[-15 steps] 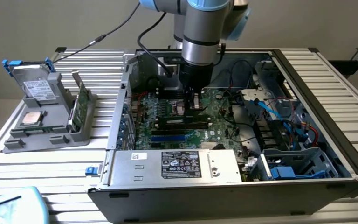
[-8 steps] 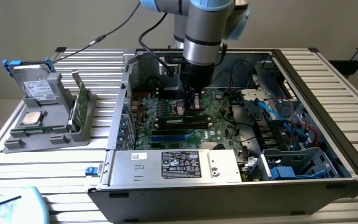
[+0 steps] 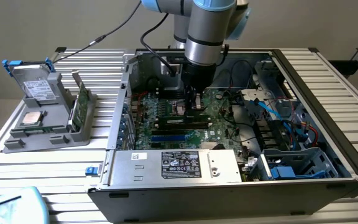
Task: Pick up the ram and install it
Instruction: 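Insert the ram into the slot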
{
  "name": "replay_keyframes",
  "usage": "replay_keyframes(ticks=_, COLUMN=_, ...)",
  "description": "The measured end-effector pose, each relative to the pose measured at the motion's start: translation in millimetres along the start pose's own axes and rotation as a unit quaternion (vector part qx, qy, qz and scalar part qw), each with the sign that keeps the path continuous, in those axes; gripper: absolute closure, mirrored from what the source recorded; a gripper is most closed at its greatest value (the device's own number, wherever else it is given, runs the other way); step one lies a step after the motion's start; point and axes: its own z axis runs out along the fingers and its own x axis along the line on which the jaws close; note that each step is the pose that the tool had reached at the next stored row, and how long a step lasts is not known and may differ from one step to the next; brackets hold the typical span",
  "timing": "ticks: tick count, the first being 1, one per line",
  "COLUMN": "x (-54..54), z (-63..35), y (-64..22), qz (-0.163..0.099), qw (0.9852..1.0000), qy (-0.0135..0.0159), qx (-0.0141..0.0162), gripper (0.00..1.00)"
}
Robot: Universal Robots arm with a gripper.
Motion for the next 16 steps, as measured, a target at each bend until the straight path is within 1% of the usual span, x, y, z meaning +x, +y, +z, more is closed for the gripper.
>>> replay_keyframes(ticks=8, x=0.1, z=1.1, y=-1.0, qz=-0.001, qw=1.0, qy=-0.0001, qx=-0.0043, gripper=0.86)
replay_keyframes(ticks=10, x=0.4, z=1.1, y=-2.6, qz=-0.001, qw=1.0, qy=-0.0004, qx=-0.0064, gripper=0.86)
replay_keyframes(ticks=13, x=0.8, z=0.9, y=-4.3, qz=-0.002, qw=0.9999, qy=-0.0006, qx=-0.0108, gripper=0.86)
replay_keyframes(ticks=16, x=0.9, z=0.9, y=-4.2, qz=-0.002, qw=0.9999, qy=-0.0007, qx=-0.0132, gripper=0.86)
